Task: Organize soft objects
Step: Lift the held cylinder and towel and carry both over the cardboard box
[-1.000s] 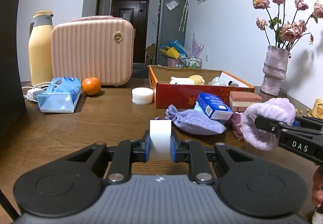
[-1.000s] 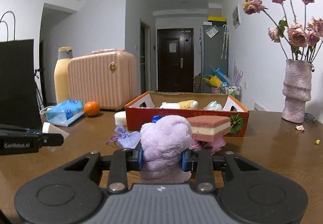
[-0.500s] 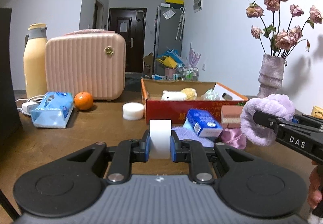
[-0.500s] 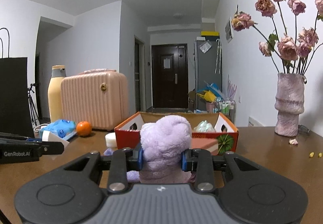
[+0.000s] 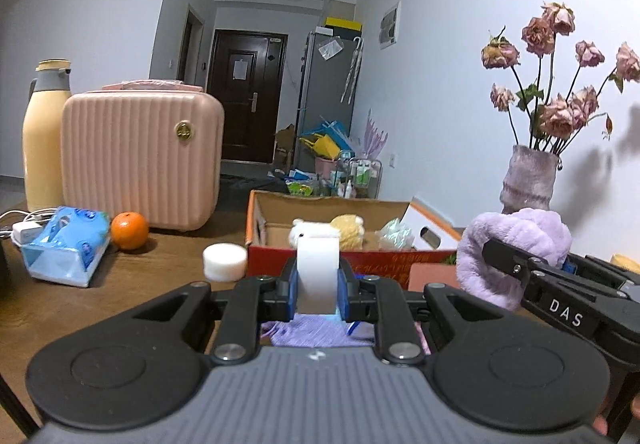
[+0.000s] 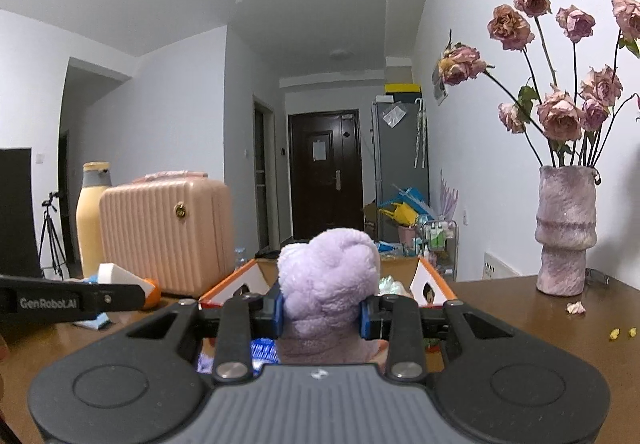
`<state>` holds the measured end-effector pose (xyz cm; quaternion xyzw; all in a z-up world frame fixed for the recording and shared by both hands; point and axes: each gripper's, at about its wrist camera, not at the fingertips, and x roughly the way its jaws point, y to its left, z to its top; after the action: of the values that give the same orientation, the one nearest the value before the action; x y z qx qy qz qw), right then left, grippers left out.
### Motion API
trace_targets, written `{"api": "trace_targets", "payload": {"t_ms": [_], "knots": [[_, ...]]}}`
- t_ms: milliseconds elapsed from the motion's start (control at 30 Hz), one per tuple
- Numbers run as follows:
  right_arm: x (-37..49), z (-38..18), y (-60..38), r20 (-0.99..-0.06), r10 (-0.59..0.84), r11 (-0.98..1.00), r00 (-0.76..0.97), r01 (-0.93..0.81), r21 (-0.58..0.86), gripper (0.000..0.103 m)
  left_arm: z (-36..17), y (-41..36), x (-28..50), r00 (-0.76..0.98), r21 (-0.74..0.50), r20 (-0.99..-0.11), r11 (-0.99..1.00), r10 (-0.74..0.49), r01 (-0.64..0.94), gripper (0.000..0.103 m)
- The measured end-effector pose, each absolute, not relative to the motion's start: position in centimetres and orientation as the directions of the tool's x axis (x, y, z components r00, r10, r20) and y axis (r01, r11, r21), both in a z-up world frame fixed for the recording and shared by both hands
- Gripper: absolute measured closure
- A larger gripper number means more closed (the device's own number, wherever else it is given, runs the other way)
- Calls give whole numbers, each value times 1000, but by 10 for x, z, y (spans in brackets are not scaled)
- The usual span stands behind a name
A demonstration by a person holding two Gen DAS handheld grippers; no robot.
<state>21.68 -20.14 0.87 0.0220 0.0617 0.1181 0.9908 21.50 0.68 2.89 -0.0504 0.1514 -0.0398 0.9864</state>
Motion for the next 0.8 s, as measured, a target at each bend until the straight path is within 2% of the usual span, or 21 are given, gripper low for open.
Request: {"api": "trace_targets", "payload": {"t_ms": [400,800], "knots": [[258,23,-210,-76,221,973,972,-214,91,71,42,-17,254,964,-134,-249,989,-97,65,83],[302,26,-217,-85,222,969,971,-211,127,71,44,-27,295,969,-145,-232,988,-85,52,83]]}}
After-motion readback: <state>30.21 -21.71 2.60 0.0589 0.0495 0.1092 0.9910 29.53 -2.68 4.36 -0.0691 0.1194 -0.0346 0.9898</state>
